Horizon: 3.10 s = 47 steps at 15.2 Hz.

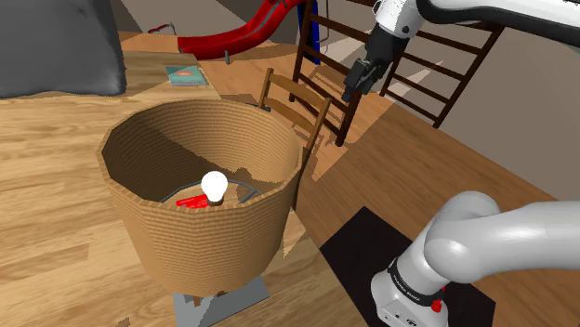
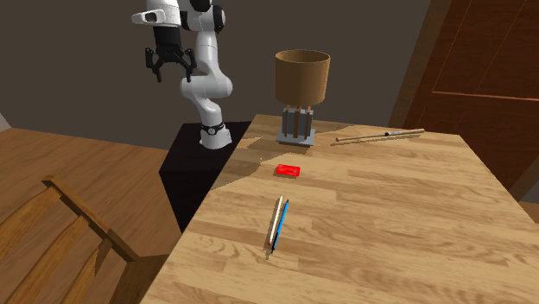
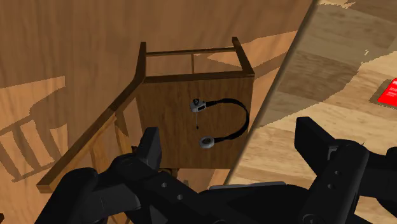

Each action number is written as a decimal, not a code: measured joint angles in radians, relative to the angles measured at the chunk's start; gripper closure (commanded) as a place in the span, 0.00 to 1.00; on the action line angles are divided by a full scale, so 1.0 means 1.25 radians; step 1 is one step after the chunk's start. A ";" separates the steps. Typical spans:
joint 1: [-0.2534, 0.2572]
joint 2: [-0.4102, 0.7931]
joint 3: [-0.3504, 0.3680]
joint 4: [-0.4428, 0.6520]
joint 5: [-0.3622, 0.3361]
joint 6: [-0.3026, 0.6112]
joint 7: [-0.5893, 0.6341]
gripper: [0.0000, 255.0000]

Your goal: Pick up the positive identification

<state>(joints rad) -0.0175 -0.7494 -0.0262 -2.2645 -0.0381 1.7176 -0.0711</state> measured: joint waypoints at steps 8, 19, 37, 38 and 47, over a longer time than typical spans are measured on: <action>0.052 0.201 0.057 0.129 -0.021 -0.015 -0.053 0.00; 0.138 0.549 0.176 0.374 -0.106 -0.087 -0.126 0.00; 0.377 1.004 0.259 0.726 -0.078 -0.260 -0.277 0.00; 0.404 1.022 0.242 0.712 -0.103 -0.255 -0.289 0.00; 0.451 1.081 0.197 0.690 -0.287 -0.202 -0.292 1.00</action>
<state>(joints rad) 0.5463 0.6019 0.2198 -1.4020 -0.3968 1.4652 -0.4357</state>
